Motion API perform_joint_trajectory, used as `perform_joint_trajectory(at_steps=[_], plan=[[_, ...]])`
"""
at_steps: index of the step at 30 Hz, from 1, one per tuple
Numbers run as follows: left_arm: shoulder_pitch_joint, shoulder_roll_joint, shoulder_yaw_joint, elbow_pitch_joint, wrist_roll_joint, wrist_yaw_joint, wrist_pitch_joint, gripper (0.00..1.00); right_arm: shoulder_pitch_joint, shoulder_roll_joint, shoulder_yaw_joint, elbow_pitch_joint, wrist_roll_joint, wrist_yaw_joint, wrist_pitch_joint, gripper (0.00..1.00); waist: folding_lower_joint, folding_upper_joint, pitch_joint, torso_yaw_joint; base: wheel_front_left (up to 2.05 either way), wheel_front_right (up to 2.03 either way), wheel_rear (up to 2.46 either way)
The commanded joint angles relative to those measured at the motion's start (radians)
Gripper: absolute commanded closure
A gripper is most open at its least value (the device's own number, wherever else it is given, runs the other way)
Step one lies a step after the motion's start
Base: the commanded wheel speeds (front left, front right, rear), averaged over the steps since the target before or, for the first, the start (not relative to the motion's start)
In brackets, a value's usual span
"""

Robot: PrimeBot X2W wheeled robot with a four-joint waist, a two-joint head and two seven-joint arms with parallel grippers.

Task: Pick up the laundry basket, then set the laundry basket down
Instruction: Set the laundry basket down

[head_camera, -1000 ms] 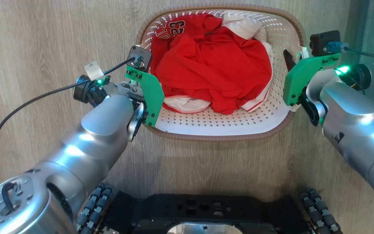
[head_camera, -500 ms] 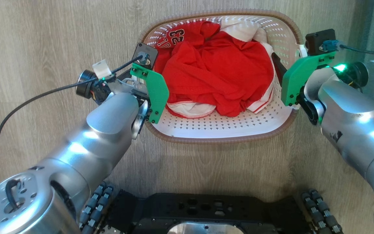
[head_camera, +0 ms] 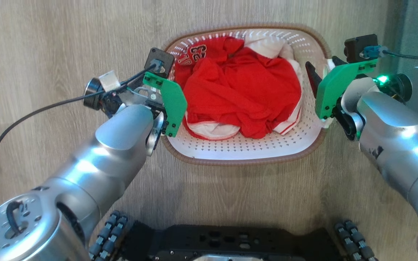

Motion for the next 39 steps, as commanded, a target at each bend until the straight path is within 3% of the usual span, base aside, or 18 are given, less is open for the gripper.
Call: perform_joint_trajectory(at_steps=[1, 14, 25, 28, 33, 39], plan=[[0.015, 0.012, 0.009, -0.001, -0.026, 0.001, -0.013, 0.00, 0.071, 0.009, 0.003, 0.000, 0.008, 0.007, 0.001, 0.00, 0.0000, 0.0000, -0.027, -0.001, 0.00, 0.00, 0.00], [0.120, 0.012, 0.012, 0.070, -0.099, -0.036, -0.088, 0.00, 0.168, 0.037, -0.015, 0.002, 0.073, 0.007, -0.021, 0.00, 0.0000, 0.0000, -0.268, -0.029, 0.00, 0.00, 0.00], [0.211, 0.012, 0.013, 0.112, -0.143, -0.102, -0.205, 0.00, 0.271, 0.026, -0.077, -0.040, 0.100, 0.007, -0.059, 0.00, 0.0000, 0.0000, -0.489, -0.044, 0.00, 0.00, 0.00], [0.219, 0.012, 0.020, 0.113, -0.146, -0.104, -0.250, 0.00, 0.271, 0.007, -0.159, -0.078, 0.054, 0.007, -0.059, 0.00, 0.0000, 0.0000, -0.525, -0.049, 0.00, 0.00, 0.00], [0.218, 0.012, 0.054, 0.106, -0.132, -0.088, -0.284, 0.00, 0.301, -0.028, -0.373, -0.188, -0.143, 0.007, -0.060, 0.00, 0.0000, 0.0000, -0.564, -0.064, 0.00, 0.00, 0.00], [0.258, 0.069, 0.279, -0.134, 0.040, 0.011, -0.286, 0.00, 0.444, -0.033, -0.698, -0.382, -0.409, 0.007, -0.060, 0.00, 0.0000, 0.0000, -0.611, -0.069, 0.00, 0.00, 0.00]])
